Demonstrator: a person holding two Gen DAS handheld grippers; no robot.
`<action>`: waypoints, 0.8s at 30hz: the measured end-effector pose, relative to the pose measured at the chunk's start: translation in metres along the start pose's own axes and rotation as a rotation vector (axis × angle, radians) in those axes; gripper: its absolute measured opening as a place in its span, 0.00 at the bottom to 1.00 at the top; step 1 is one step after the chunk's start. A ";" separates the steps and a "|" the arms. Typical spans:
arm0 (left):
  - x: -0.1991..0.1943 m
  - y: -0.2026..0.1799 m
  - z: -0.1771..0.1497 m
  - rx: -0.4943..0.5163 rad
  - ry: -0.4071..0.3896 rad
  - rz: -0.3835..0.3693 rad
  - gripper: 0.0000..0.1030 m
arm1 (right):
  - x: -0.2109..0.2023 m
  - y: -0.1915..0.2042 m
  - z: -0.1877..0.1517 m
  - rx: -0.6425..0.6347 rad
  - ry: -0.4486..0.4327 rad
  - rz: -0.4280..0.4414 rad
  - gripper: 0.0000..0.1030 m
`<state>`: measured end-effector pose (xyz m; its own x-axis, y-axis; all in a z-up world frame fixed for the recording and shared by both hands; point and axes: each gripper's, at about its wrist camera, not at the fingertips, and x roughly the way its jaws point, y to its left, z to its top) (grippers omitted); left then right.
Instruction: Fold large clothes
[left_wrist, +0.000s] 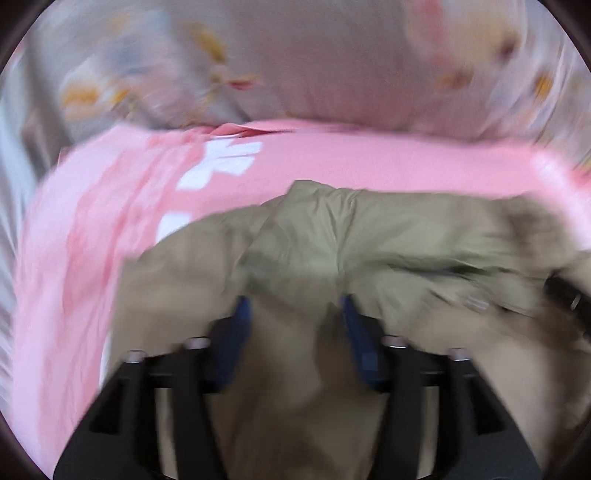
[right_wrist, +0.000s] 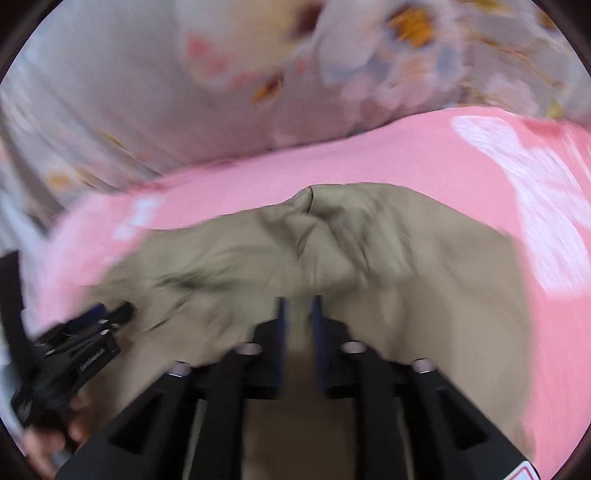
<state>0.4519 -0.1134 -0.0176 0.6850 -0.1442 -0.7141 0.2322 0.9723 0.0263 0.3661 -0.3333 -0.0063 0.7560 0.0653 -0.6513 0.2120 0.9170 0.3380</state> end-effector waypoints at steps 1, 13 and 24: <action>-0.018 0.008 -0.008 -0.018 -0.005 -0.027 0.75 | -0.031 -0.003 -0.014 0.002 -0.014 0.022 0.50; -0.176 0.191 -0.231 -0.269 0.197 -0.125 0.85 | -0.266 -0.118 -0.263 0.103 0.051 -0.145 0.76; -0.199 0.190 -0.303 -0.399 0.195 -0.228 0.82 | -0.266 -0.115 -0.325 0.300 0.041 0.058 0.77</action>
<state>0.1504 0.1554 -0.0828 0.4964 -0.3614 -0.7893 0.0528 0.9201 -0.3881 -0.0609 -0.3279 -0.0926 0.7478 0.1358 -0.6498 0.3473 0.7542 0.5573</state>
